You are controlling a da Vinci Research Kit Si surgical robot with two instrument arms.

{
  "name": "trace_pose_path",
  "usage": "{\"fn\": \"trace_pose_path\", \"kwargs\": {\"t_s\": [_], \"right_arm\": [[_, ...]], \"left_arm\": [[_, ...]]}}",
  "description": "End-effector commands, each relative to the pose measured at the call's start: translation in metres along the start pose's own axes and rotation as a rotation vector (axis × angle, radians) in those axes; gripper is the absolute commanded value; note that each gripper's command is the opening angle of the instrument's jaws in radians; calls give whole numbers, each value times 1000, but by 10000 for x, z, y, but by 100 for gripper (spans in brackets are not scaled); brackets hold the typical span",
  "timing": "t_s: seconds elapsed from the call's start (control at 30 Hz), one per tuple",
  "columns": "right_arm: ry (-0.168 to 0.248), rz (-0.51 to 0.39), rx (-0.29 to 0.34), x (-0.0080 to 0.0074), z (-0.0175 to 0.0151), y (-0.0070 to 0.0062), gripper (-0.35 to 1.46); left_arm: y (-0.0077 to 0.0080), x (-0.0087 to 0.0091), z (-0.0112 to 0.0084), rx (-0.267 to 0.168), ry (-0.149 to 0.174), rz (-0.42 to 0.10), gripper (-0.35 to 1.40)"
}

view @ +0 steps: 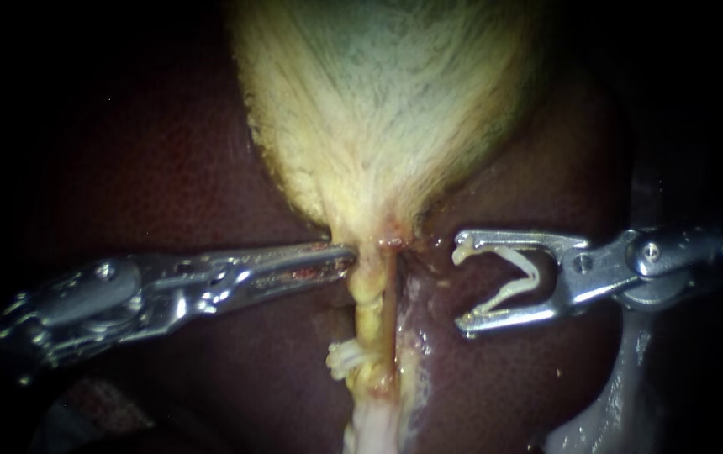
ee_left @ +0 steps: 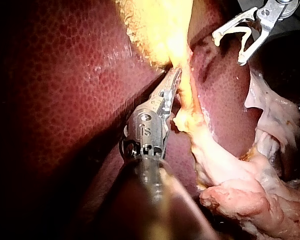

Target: Clipping third clip left tube

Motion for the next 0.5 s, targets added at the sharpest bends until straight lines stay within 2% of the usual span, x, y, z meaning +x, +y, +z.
{"fn": "trace_pose_path", "kwargs": {"t_s": [0.03,0.23,0.4,0.5], "right_arm": [[0,0,0,0,1,0,59],[-1,3,-6,0,17,-4,60],[1,94,-2,-2,53,-12,60],[2,177,-11,-6,77,-13,60]], "left_arm": [[0,0,0,0,0,0,-35],[3,-1,-11,6,2,0,-35],[11,0,-28,10,4,1,-35],[15,0,-36,2,2,2,-35]]}}
